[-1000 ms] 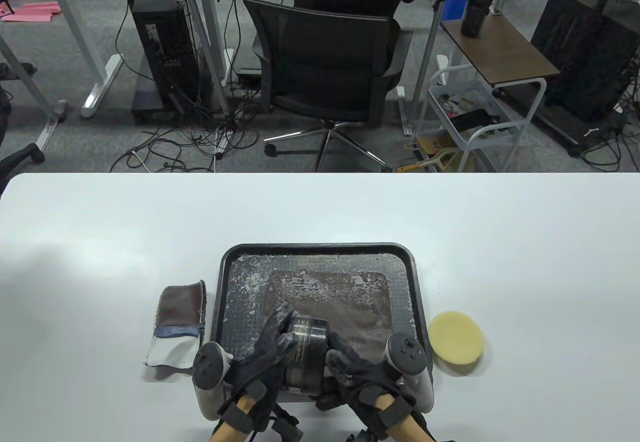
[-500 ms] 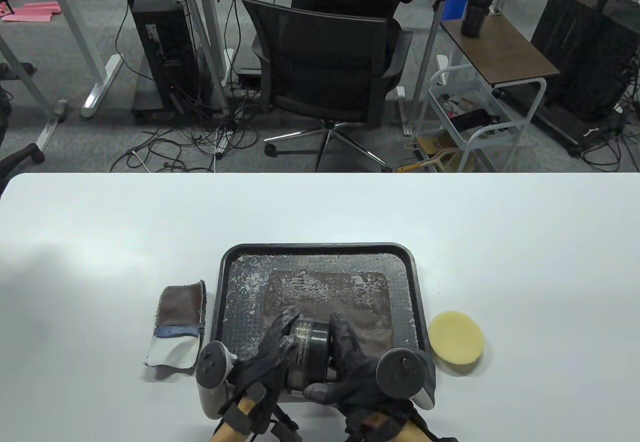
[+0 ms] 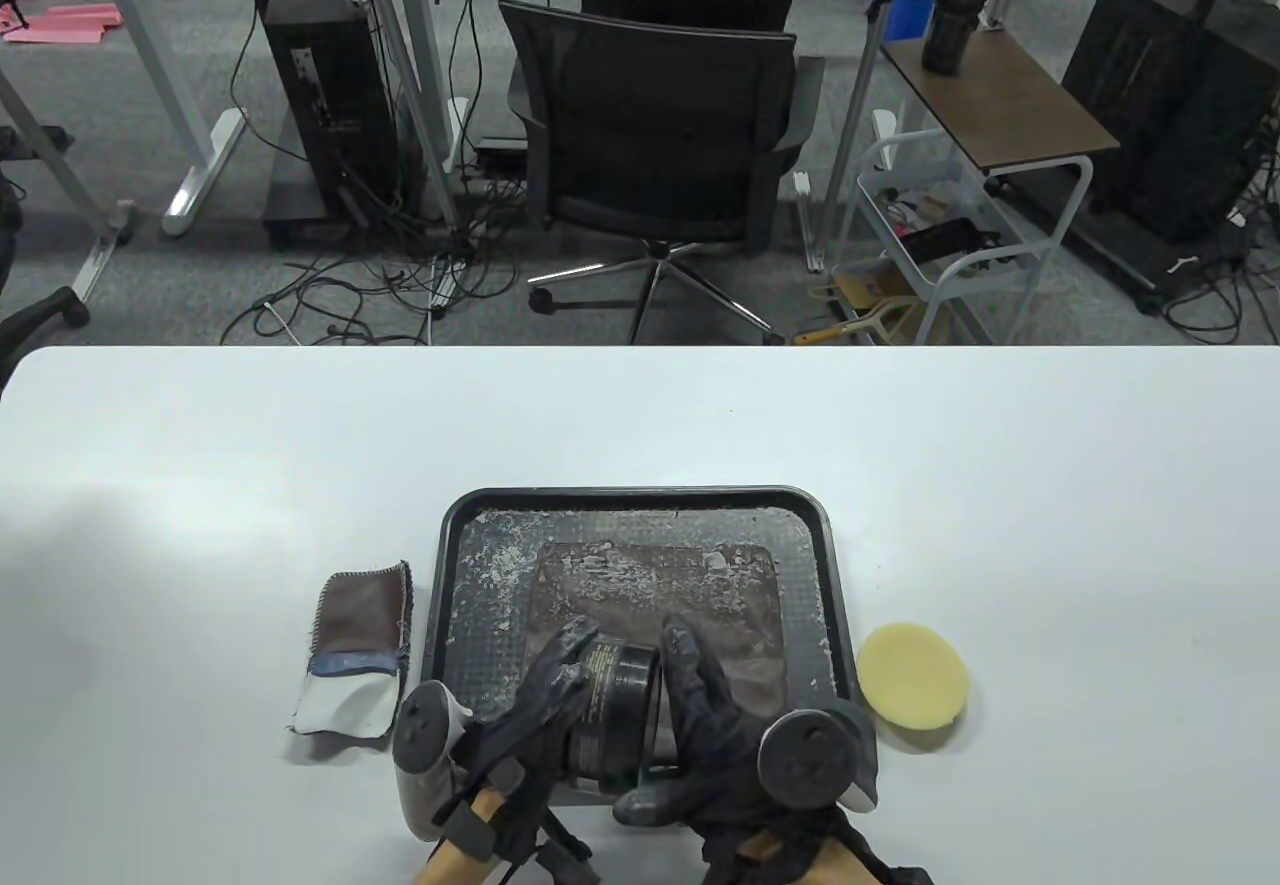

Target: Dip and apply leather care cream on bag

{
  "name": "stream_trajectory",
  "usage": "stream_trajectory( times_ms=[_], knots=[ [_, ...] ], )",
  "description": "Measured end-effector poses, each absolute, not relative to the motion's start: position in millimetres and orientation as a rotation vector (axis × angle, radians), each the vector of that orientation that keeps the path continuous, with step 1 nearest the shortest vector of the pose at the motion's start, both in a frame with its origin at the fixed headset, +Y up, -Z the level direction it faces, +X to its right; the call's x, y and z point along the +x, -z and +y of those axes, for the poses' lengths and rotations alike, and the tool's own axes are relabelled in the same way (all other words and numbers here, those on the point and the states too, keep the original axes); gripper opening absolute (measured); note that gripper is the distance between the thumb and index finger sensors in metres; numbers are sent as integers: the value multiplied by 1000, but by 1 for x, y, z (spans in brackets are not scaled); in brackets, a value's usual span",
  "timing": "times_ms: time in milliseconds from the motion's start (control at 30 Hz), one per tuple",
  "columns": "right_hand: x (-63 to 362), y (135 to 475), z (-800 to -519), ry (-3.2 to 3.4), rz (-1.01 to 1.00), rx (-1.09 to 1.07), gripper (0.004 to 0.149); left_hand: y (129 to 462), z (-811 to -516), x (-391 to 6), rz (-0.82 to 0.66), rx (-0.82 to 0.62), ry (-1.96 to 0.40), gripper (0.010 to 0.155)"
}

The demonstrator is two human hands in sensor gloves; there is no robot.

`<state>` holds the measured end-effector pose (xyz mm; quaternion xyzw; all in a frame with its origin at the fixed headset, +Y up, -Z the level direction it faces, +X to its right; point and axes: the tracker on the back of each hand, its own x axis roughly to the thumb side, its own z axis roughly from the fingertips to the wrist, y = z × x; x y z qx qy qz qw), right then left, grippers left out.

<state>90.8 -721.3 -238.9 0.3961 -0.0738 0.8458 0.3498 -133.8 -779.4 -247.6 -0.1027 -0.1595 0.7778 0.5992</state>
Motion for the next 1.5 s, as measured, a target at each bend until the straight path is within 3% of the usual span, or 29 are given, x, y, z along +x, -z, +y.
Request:
stream_trajectory(
  times_ms=[100, 233, 500, 900, 1067, 1200, 1500],
  knots=[
    [86, 235, -719, -2253, -253, 1158, 121, 247, -781, -132, -374, -287, -1834, 97],
    [84, 235, -720, -2214, -243, 1146, 120, 246, -783, -129, -380, -332, -1864, 96],
    [90, 247, -737, -1931, 21, 743, 119, 246, -775, -130, -404, -216, -1721, 97],
    [93, 244, -743, -1800, 150, 474, 125, 245, -775, -129, -410, -245, -1735, 97],
    [96, 243, -733, -1856, 68, 515, 119, 247, -775, -125, -480, -271, -1773, 95],
    [108, 244, -717, -1997, -55, 571, 117, 250, -768, -130, -525, -140, -1679, 92],
    [194, 259, -686, -2314, -423, 347, 116, 252, -741, -162, -607, 87, -1012, 92]
  ],
)
